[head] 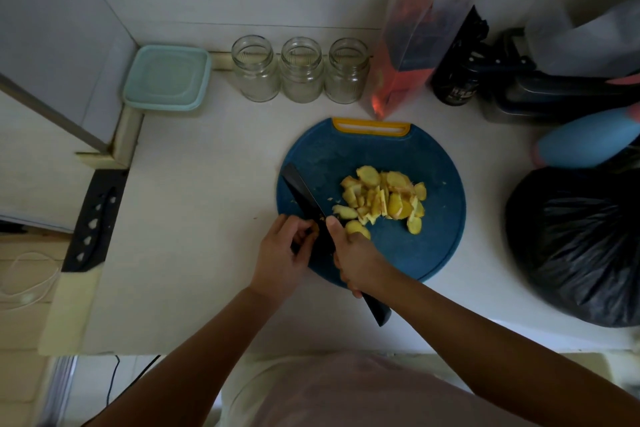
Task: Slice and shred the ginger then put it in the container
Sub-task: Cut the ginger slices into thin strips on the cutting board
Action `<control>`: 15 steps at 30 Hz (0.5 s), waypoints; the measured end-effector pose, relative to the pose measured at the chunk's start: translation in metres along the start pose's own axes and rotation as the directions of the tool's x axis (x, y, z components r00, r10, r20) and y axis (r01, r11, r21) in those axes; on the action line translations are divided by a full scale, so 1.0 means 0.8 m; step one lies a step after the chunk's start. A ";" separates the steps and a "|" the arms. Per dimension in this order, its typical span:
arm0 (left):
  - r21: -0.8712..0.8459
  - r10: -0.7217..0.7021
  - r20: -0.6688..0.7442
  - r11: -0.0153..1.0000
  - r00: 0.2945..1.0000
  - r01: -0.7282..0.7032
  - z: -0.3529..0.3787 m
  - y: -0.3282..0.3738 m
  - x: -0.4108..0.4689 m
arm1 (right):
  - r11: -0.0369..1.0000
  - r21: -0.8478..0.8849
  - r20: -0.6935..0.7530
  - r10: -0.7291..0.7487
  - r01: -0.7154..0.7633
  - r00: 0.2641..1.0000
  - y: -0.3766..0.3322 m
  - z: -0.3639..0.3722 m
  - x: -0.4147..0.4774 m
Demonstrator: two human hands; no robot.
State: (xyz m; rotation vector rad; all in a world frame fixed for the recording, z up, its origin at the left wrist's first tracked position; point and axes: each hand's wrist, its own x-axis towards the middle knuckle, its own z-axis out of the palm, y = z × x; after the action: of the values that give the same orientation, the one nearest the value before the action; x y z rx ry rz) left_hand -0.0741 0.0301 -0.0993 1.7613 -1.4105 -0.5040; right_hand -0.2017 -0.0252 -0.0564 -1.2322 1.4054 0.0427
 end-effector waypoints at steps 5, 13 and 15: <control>0.005 -0.036 0.021 0.999 0.999 0.035 -0.001 0.003 -0.001 | 0.995 -0.055 -0.064 -0.091 0.088 0.994 -0.004 -0.002 -0.005; -0.003 -0.069 -0.056 0.998 0.996 0.069 0.004 0.011 0.004 | 0.998 -0.046 -0.071 -0.052 0.049 0.996 0.017 -0.023 -0.010; 0.041 -0.038 -0.023 0.998 0.999 0.039 0.004 0.009 0.005 | 0.999 0.000 -0.065 -0.039 0.039 0.997 0.022 -0.025 -0.011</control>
State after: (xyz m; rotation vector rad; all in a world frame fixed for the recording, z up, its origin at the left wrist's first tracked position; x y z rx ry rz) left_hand -0.0796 0.0252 -0.0949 1.8249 -1.3833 -0.4767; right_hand -0.2296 -0.0255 -0.0548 -1.2695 1.4368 -0.0249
